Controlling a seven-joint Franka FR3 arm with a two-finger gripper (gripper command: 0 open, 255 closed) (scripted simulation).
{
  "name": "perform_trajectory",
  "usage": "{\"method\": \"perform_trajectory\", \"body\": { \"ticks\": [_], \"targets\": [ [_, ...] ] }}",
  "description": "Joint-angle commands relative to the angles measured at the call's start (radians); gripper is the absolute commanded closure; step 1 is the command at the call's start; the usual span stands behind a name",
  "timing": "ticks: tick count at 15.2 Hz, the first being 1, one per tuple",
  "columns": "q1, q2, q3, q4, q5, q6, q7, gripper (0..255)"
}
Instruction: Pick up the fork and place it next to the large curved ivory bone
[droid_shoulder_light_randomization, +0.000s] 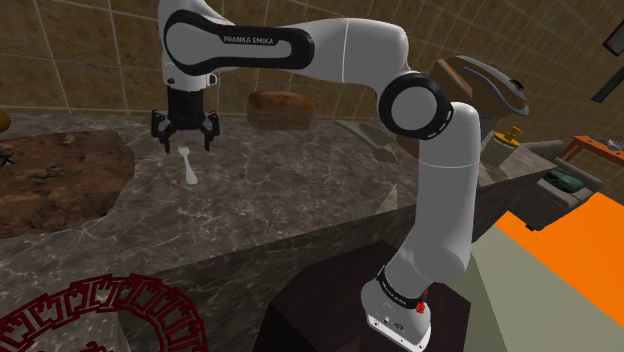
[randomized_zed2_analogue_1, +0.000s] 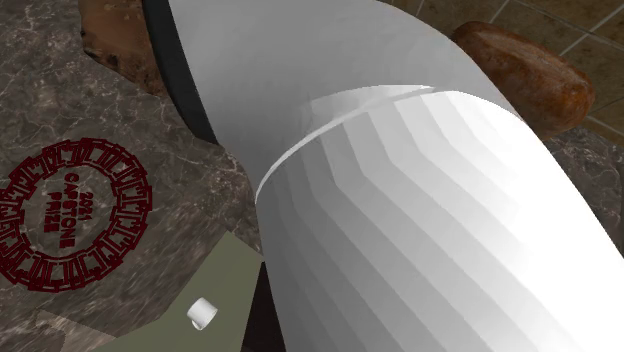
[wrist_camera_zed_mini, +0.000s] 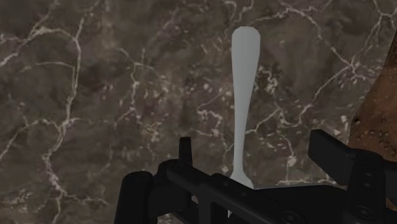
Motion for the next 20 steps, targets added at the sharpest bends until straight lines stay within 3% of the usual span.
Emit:
{"method": "perform_trajectory", "body": {
  "ticks": [1, 7, 14, 15, 20],
  "targets": [
    [0.006, 0.023, -0.003, 0.011, -0.005, 0.011, 0.008, 0],
    [0.004, 0.023, -0.003, -0.064, -0.006, 0.086, 0.009, 0],
    [0.004, 0.023, -0.003, -0.064, -0.006, 0.085, 0.009, 0],
    [0.004, 0.023, -0.003, -0.064, -0.006, 0.085, 0.009, 255],
    [0.004, 0.023, -0.003, -0.064, -0.006, 0.086, 0.009, 255]
  ]
}}
